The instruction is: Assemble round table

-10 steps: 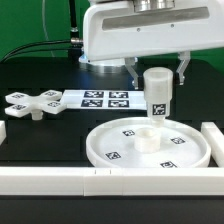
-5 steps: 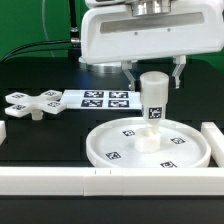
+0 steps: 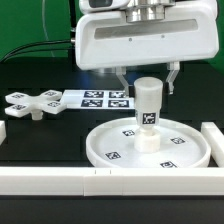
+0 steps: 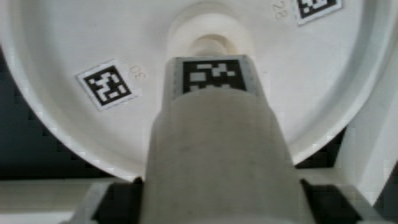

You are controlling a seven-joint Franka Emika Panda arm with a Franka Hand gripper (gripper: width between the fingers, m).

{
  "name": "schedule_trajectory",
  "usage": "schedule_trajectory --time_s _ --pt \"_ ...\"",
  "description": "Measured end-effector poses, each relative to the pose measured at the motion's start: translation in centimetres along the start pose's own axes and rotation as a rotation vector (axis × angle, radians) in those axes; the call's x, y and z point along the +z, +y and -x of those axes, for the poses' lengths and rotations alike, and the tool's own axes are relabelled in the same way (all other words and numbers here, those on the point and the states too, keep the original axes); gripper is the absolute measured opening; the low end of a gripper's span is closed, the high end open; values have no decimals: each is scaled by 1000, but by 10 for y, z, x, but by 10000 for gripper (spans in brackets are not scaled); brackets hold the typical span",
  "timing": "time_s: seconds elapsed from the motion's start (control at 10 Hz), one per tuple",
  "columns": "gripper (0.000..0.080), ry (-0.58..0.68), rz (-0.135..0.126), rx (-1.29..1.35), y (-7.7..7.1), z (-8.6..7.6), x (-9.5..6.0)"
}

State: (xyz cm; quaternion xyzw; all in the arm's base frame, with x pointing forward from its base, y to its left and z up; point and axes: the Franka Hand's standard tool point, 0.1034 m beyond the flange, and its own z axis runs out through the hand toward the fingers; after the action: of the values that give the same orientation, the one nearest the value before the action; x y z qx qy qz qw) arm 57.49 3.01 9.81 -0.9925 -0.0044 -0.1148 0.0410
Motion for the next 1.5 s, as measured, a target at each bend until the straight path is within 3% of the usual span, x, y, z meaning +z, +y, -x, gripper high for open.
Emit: schedule_trajectory --time_s 0.3,0.8,0.9,1.0,1.2,1.5 --pt "409 0 2 -4 -3 7 8" --pt "409 55 12 -8 -3 5 8" --pt "577 55 12 -8 -3 5 8" --pt "627 55 12 -8 -3 5 8" --pt "646 42 7 -12 -4 4 2" --pt "649 4 1 -46 9 -5 -10"
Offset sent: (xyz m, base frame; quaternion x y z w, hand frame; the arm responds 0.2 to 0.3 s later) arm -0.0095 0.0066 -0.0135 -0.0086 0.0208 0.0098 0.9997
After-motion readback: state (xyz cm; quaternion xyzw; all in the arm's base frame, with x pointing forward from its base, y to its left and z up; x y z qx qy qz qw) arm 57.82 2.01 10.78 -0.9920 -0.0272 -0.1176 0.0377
